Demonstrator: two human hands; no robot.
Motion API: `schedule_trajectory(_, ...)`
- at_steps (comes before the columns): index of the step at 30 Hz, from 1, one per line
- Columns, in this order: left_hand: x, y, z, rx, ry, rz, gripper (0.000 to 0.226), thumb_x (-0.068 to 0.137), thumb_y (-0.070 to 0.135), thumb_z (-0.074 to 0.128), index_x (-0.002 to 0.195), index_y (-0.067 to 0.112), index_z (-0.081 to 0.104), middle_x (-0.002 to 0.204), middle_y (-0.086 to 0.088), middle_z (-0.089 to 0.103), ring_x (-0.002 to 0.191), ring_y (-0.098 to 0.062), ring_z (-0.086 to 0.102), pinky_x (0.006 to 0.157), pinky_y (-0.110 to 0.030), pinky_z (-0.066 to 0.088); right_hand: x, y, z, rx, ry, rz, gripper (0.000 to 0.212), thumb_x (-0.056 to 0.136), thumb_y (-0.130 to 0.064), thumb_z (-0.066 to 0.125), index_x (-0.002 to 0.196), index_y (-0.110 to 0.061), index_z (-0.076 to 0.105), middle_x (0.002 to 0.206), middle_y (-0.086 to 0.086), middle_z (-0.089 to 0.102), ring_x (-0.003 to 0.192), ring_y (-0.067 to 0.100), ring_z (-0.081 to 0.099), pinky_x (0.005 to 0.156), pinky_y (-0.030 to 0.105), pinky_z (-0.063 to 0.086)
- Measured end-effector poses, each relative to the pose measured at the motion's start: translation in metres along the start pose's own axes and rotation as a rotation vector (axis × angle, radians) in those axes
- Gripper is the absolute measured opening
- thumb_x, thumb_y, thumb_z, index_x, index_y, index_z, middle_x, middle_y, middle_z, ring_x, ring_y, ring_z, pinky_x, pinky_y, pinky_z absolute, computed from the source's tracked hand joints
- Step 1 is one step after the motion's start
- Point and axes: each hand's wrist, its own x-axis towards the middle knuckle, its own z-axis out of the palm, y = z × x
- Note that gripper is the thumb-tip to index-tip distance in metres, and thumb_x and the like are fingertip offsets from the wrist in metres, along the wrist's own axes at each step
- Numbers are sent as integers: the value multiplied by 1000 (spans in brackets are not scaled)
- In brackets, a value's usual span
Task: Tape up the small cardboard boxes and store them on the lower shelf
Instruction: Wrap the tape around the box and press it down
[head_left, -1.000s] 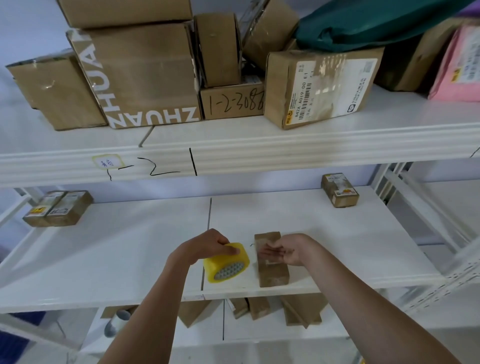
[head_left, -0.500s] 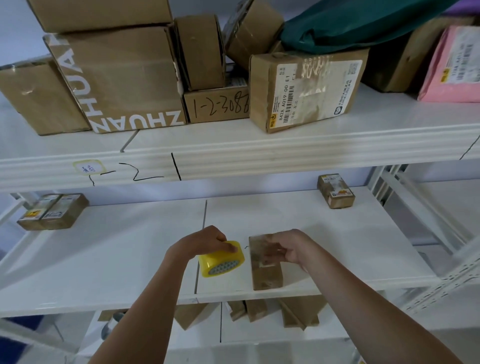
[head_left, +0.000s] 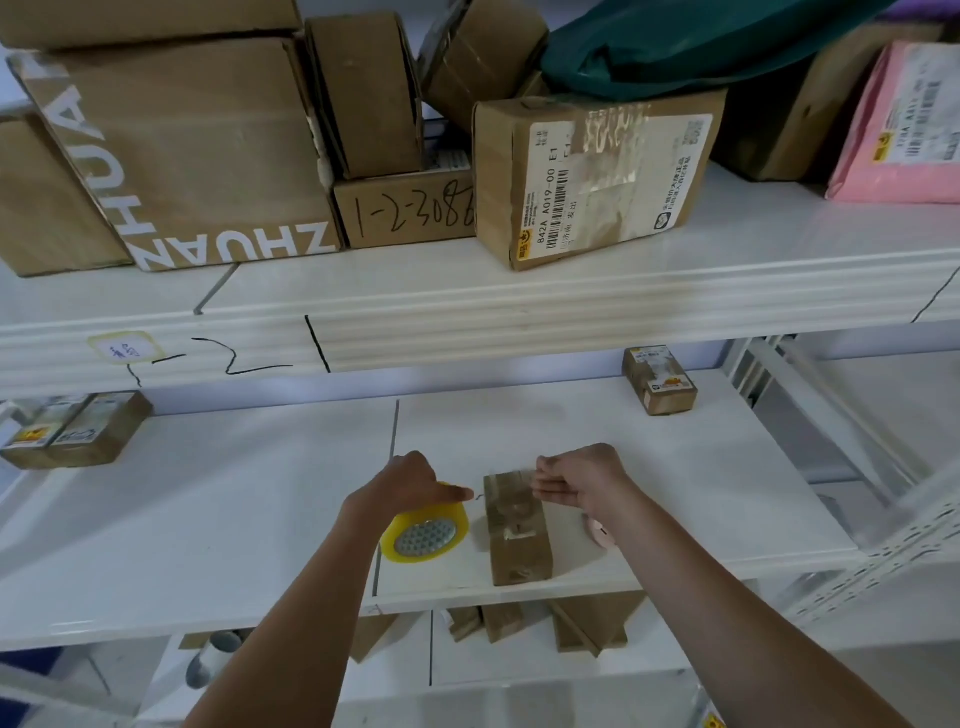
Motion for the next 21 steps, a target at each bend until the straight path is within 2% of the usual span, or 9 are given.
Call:
schedule_trajectory(4, 8, 3, -1, 7, 9, -9, 73, 66, 89, 60, 58, 17, 58, 59, 1, 58, 57, -12, 58, 53, -24, 42, 8, 1, -9, 32, 12, -13, 14, 87, 5, 74, 92, 15, 66, 81, 25, 74, 76, 32, 74, 69, 40, 63)
schedule_trajectory(9, 19, 0, 8, -48, -62, 1, 53, 80, 73, 65, 70, 21, 60, 78, -2, 67, 67, -13, 62, 57, -23, 44, 19, 20, -19, 9, 54, 34, 15, 87, 3, 75, 94, 13, 67, 82, 24, 75, 78, 34, 76, 71, 42, 63)
schedule_trajectory(11, 22, 0, 12, 28, -64, 21, 50, 78, 70, 69, 68, 21, 60, 74, -1, 66, 65, -13, 63, 57, -23, 48, 23, 28, -19, 8, 73, 55, 15, 87, 3, 76, 94, 14, 68, 80, 24, 75, 77, 35, 75, 66, 41, 63)
schedule_trajectory(15, 24, 9, 20, 116, -43, 12, 64, 64, 80, 71, 71, 18, 56, 71, -1, 63, 63, -14, 63, 64, -32, 55, 30, 39, -21, -4, 155, 100, 15, 85, 2, 77, 86, 15, 69, 73, 24, 73, 68, 32, 74, 61, 40, 63)
schedule_trajectory(18, 22, 11, 22, 173, -22, 13, 76, 54, 93, 61, 67, 19, 50, 67, 0, 60, 59, -14, 59, 56, -28, 46, 36, 42, -27, -23, 181, 124, 16, 86, 1, 77, 86, 15, 69, 74, 23, 73, 65, 30, 73, 55, 36, 60)
schedule_trajectory(21, 21, 11, 24, 180, -37, 15, 78, 59, 94, 60, 67, 17, 50, 64, 1, 56, 57, -14, 56, 55, -26, 41, 39, 42, -31, -73, 160, 132, 14, 89, 0, 74, 88, 13, 68, 76, 22, 73, 64, 29, 72, 50, 34, 58)
